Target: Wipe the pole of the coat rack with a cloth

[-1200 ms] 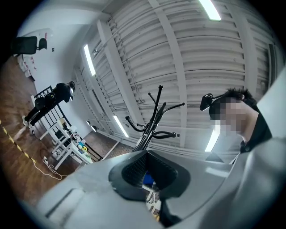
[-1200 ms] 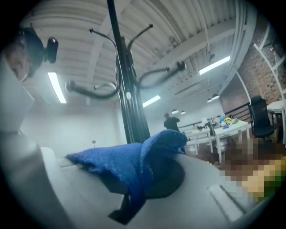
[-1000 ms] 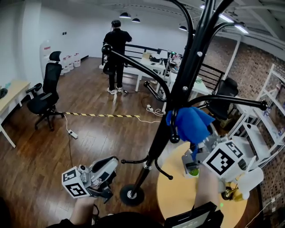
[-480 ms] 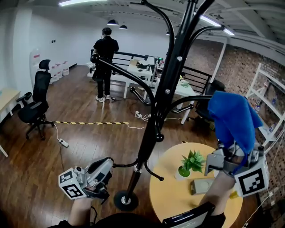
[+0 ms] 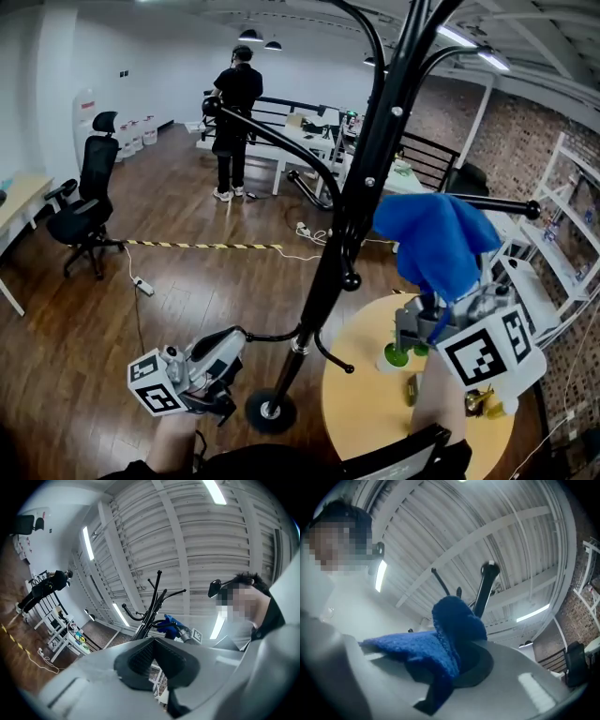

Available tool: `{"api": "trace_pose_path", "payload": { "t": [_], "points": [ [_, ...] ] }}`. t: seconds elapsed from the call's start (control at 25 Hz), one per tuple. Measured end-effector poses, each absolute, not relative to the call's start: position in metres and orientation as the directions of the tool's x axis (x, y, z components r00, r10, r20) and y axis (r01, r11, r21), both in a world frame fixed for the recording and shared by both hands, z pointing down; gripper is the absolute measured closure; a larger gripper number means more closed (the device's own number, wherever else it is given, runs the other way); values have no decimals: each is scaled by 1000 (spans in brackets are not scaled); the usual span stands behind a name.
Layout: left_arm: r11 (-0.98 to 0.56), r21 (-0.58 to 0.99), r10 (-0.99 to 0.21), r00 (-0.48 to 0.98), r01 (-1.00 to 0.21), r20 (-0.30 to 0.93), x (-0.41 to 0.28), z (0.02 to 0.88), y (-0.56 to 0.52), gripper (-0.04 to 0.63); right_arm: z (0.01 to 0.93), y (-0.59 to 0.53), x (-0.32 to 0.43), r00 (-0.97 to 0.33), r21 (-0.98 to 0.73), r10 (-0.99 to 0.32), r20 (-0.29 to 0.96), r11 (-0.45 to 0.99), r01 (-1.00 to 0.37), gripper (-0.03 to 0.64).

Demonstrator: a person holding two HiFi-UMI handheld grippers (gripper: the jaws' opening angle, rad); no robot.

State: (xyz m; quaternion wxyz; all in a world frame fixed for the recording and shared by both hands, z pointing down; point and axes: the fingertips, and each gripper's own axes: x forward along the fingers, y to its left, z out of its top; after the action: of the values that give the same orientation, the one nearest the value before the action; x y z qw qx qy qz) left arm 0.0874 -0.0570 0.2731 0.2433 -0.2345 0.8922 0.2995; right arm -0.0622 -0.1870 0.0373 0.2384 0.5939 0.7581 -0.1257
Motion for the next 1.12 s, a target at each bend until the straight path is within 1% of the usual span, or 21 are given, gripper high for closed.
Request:
{"api": "trace_pose_path", "payload": {
  "t": [0.12,0.2,0.32,0.44,0.52,0.6,0.68,0.72,0.76,0.84,0.96,1.12],
  "points": [
    [724,430,-249,-786,-539,-566,95,277,-54,593,73,-154,-75,-172,55,887,-428,216,975,594],
    [730,435,-239,-793,-527,-560,97,278,-51,593,104,-139,-92,-207,6,908,-366,224,975,594],
    [735,440,-236,-804,-515,-547,100,279,-51,593,166,-124,-115,-252,-90,936,-247,237,967,594],
    [733,449,-242,-812,-512,-530,93,283,-55,593,236,-120,-112,-234,-123,967,-102,221,968,595],
    [726,451,-258,-813,-520,-522,85,284,-59,593,285,-120,-107,-222,-96,974,35,224,970,595],
    [714,450,-283,-809,-536,-515,75,283,-64,593,339,-122,-97,-167,-66,961,221,186,980,595],
    [699,450,-312,-803,-556,-508,65,283,-70,593,392,-130,-83,-101,-19,895,435,121,992,594],
    [691,451,-325,-800,-565,-503,59,283,-74,593,414,-135,-81,-101,20,844,527,106,994,594],
    [683,453,-337,-798,-573,-500,53,283,-77,593,431,-142,-83,-121,57,797,591,108,992,594],
    [668,456,-358,-792,-587,-495,44,284,-84,592,445,-156,-92,-157,67,758,633,149,987,594],
    [656,457,-381,-787,-601,-486,33,285,-90,594,441,-183,-100,-147,-27,779,610,206,978,594],
    [653,455,-394,-785,-605,-478,23,287,-90,593,439,-195,-103,-125,-78,800,587,210,975,594]
  ]
}}
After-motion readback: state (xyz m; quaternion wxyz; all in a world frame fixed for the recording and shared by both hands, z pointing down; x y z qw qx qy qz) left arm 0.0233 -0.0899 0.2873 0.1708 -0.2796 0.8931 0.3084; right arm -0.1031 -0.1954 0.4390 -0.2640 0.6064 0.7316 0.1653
